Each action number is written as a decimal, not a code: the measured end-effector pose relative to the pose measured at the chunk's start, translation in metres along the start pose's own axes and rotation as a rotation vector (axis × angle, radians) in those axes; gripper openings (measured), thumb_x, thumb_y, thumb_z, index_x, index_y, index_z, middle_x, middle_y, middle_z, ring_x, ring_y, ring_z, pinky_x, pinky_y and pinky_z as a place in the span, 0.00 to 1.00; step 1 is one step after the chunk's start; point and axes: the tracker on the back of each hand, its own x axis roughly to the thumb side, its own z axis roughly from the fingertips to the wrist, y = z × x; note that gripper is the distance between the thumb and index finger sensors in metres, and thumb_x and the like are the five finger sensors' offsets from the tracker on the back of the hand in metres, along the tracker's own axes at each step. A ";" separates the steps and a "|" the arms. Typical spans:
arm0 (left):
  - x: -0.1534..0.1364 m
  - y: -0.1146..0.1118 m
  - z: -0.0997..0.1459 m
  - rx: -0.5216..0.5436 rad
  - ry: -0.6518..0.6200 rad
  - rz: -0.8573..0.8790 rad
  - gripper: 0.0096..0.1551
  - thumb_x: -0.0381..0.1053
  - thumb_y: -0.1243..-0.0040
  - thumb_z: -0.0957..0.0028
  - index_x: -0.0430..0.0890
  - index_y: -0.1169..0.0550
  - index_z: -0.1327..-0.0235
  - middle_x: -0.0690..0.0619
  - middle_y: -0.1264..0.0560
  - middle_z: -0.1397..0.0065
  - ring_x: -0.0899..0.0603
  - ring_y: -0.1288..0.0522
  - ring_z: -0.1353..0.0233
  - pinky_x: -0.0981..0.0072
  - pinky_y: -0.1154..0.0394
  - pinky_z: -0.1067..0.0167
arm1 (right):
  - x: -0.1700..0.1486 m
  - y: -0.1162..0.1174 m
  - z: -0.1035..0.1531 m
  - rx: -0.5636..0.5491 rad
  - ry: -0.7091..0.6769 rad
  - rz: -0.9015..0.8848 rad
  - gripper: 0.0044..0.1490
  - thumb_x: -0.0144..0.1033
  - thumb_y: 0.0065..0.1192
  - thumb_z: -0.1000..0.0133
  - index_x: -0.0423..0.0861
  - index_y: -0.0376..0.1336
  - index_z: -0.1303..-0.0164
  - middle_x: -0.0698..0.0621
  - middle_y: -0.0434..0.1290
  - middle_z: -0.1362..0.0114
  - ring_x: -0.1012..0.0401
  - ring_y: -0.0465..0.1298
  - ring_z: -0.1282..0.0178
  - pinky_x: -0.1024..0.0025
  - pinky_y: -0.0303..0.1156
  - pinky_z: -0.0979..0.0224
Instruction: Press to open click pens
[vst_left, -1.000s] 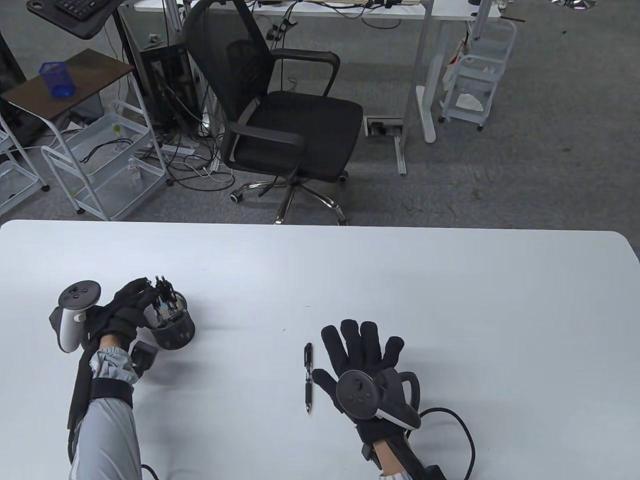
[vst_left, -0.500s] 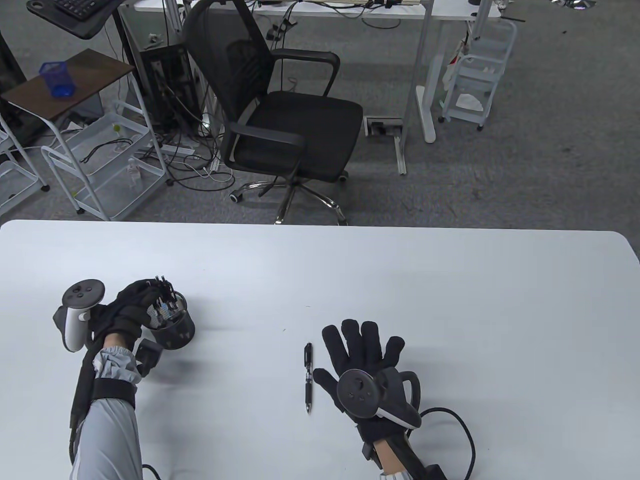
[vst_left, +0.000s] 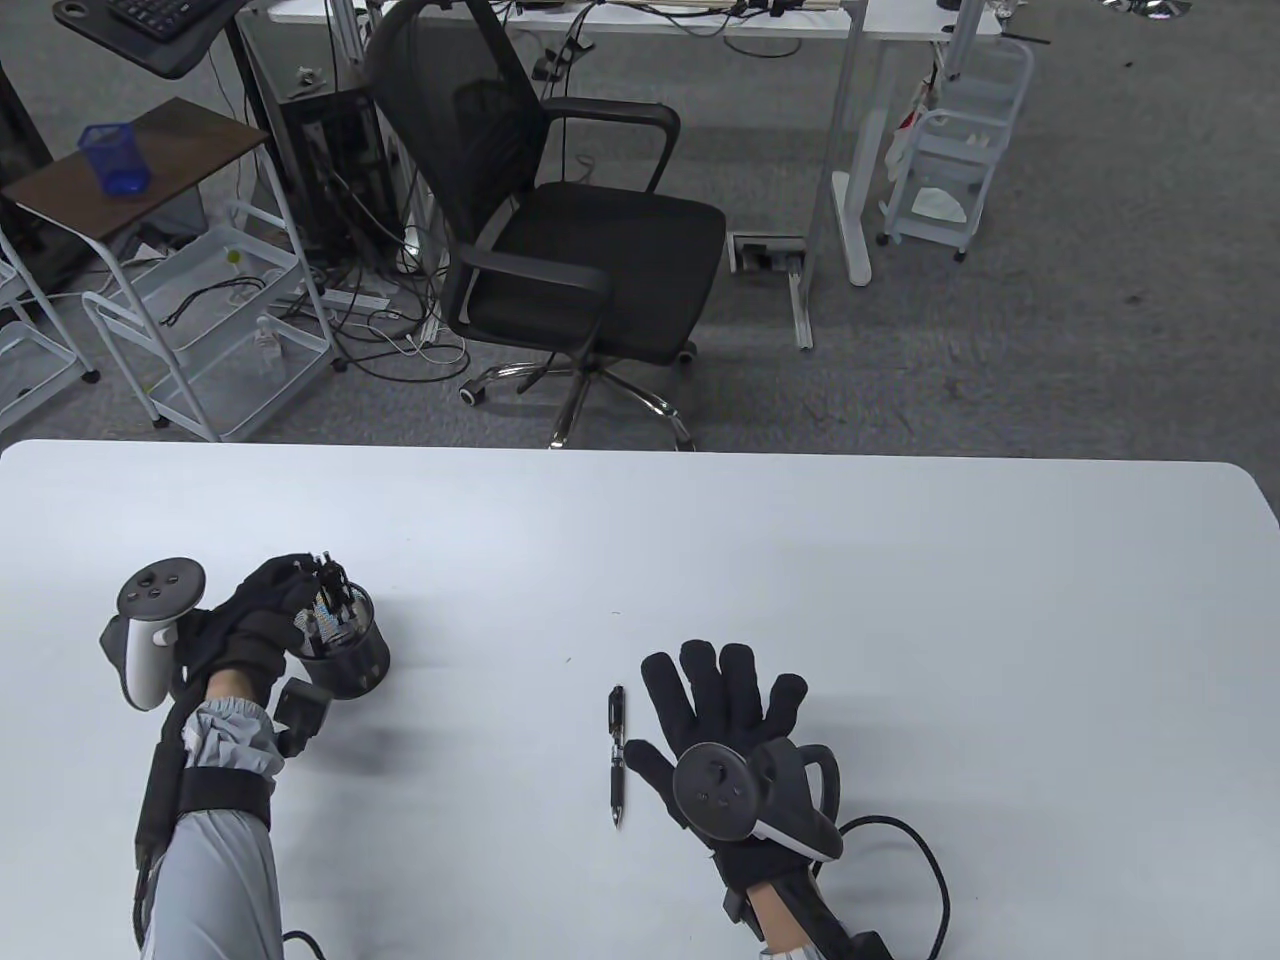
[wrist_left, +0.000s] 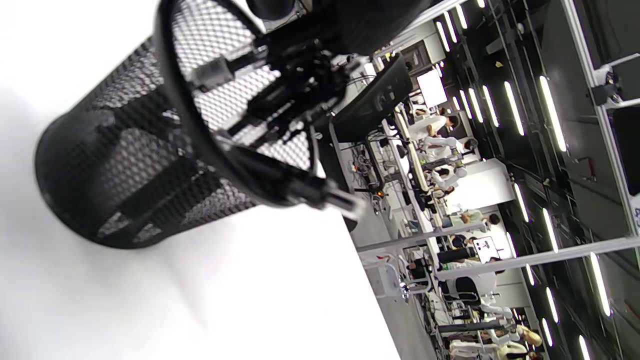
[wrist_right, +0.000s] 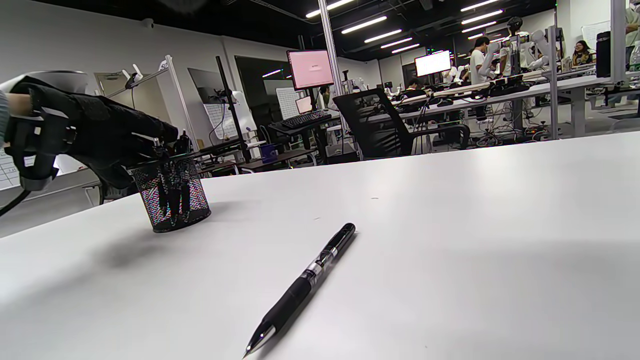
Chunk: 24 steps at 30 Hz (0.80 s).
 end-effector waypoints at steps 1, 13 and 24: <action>0.005 0.000 0.004 0.000 -0.008 -0.013 0.22 0.50 0.49 0.24 0.54 0.33 0.18 0.43 0.48 0.08 0.30 0.55 0.11 0.23 0.58 0.26 | 0.001 -0.001 0.000 -0.004 -0.005 -0.003 0.47 0.55 0.40 0.29 0.44 0.35 0.06 0.30 0.34 0.07 0.28 0.33 0.13 0.19 0.23 0.31; 0.062 0.000 0.053 0.037 -0.100 -0.118 0.23 0.50 0.51 0.23 0.55 0.35 0.16 0.39 0.47 0.08 0.23 0.50 0.13 0.18 0.57 0.30 | 0.010 -0.003 0.004 -0.015 -0.049 -0.015 0.47 0.55 0.40 0.29 0.44 0.35 0.06 0.30 0.34 0.07 0.28 0.34 0.13 0.18 0.23 0.31; 0.112 -0.027 0.111 -0.020 -0.263 -0.110 0.23 0.48 0.57 0.22 0.54 0.38 0.15 0.33 0.50 0.09 0.16 0.49 0.17 0.16 0.55 0.31 | 0.014 -0.004 0.005 -0.021 -0.078 -0.032 0.47 0.55 0.40 0.29 0.44 0.35 0.06 0.30 0.34 0.07 0.28 0.34 0.13 0.18 0.24 0.31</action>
